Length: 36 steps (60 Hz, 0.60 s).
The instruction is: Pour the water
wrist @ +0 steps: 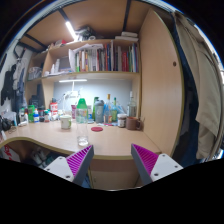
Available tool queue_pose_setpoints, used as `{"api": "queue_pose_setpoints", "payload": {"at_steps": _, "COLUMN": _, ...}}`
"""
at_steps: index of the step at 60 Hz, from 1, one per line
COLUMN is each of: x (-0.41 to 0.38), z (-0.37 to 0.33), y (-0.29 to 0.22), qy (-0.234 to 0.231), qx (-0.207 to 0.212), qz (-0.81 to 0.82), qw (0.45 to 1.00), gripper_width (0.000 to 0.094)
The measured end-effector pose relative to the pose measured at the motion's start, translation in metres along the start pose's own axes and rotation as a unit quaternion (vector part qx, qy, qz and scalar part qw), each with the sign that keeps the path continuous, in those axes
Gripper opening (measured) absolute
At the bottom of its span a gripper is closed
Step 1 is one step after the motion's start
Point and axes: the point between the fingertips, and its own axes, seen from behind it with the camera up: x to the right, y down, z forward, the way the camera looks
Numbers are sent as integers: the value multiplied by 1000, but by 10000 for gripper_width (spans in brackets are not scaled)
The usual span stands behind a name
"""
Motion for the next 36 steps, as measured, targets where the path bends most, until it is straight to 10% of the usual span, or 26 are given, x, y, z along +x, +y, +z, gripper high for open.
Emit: {"api": "queue_pose_setpoints", "payload": {"at_steps": 36, "x": -64, "z": 75, "y": 2, "qy": -51, "qx": 10, "qz": 15, "qw": 999, "gripper_width": 836}}
